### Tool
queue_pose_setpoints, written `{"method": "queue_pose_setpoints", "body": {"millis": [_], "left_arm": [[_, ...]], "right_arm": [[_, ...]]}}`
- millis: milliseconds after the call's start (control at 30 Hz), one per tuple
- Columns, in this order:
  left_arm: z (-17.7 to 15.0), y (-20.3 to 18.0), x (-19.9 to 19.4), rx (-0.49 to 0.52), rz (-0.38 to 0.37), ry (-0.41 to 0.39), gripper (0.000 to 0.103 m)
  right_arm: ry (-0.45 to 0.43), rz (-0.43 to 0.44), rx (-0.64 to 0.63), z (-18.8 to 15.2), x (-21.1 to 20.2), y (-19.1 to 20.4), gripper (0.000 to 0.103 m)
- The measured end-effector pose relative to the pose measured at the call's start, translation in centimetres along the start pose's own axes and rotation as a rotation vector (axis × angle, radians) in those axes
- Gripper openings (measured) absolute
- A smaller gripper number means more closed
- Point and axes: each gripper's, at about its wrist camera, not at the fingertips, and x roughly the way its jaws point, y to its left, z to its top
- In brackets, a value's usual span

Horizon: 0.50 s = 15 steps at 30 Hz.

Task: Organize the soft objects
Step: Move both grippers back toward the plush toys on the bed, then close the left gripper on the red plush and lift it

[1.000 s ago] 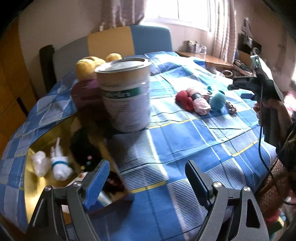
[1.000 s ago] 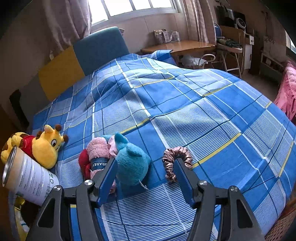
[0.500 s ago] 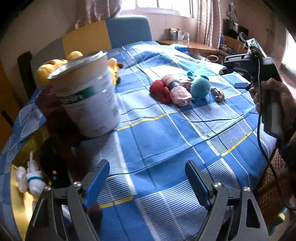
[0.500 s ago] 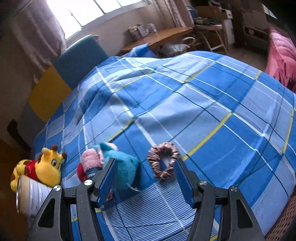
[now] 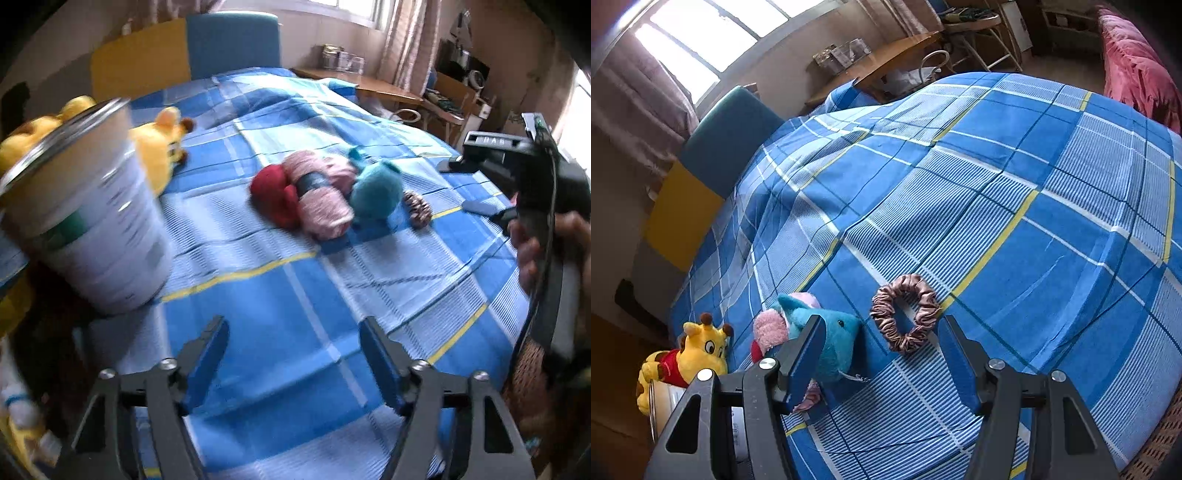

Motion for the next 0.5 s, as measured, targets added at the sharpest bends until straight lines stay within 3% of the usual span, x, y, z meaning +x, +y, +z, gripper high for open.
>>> {"method": "queue_pose_setpoints", "body": {"millis": [167,233,333,500], "left_arm": [[3.5,0.7,3.6,-0.069,-0.043,0.028,0.059],[4.7,1.6,5.1,-0.119,-0.033,0.048,0.051],[6.3,2.8,7.0,-0.188,-0.025,0.066,0.045],[9.3,3.8,9.5,-0.239,0.006,0.050,0.043]], "right_arm": [[0.017,0.025,-0.006,-0.1,0.2,0.2,0.064],[0.025,0.036,-0.009,-0.2,0.3,0.3,0.064],[0.038,0.048,-0.018,-0.3,0.5,0.6,0.064],[0.065,0.073,-0.037,-0.6,0.9,1.2,0.064]]}}
